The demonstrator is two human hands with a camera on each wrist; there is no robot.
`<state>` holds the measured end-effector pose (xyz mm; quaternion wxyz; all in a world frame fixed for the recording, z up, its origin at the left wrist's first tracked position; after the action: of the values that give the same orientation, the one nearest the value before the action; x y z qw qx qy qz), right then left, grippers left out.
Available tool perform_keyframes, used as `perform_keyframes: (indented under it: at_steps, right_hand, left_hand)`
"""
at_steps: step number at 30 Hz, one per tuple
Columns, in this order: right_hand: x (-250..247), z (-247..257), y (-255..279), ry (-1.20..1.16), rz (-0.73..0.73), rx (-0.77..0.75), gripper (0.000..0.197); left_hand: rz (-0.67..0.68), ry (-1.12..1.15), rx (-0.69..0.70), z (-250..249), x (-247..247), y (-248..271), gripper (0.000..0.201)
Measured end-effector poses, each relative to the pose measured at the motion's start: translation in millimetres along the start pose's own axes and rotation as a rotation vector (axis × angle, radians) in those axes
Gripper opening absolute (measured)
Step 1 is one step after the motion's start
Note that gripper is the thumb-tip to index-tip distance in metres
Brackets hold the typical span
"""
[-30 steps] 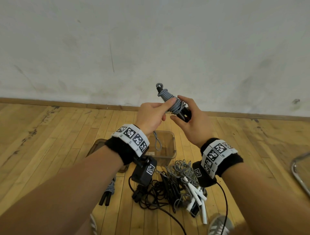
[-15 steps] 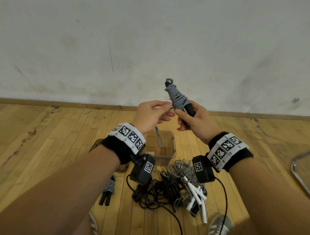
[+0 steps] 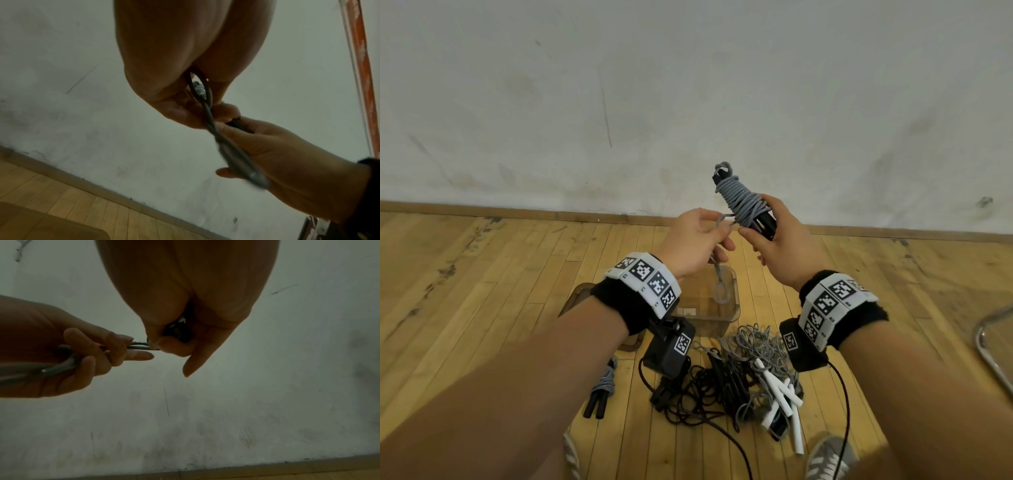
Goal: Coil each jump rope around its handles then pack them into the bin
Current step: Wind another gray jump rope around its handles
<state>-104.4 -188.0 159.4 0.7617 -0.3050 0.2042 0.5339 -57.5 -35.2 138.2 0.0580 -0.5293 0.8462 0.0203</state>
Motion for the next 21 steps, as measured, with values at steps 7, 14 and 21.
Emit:
perform_keyframes:
  at_steps: [7, 14, 21]
  right_hand:
    - [0, 2, 2, 0.243, -0.01, -0.012, 0.061]
    - [24, 14, 11, 0.074, 0.122, -0.108, 0.049]
    - [30, 29, 19, -0.161, 0.183, -0.184, 0.051]
  left_hand:
    - [-0.004, 0.1, -0.079, 1, 4, 2, 0.024]
    - [-0.138, 0.193, -0.105, 4, -10, 0, 0.042]
    - [-0.259, 0.126, -0.086, 6, -26, 2, 0.05]
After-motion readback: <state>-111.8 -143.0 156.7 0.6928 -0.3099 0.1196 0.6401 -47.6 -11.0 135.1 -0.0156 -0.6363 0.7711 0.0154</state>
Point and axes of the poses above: each hand's wrist, its own y-axis away from the middle knuckle, its own x-axis out of the palm, z = x × y, the point moved 9 cm from there along -y, towards the middle knuckle, and after that the axes turned 3 degrees about x, right-handed, at the moved point
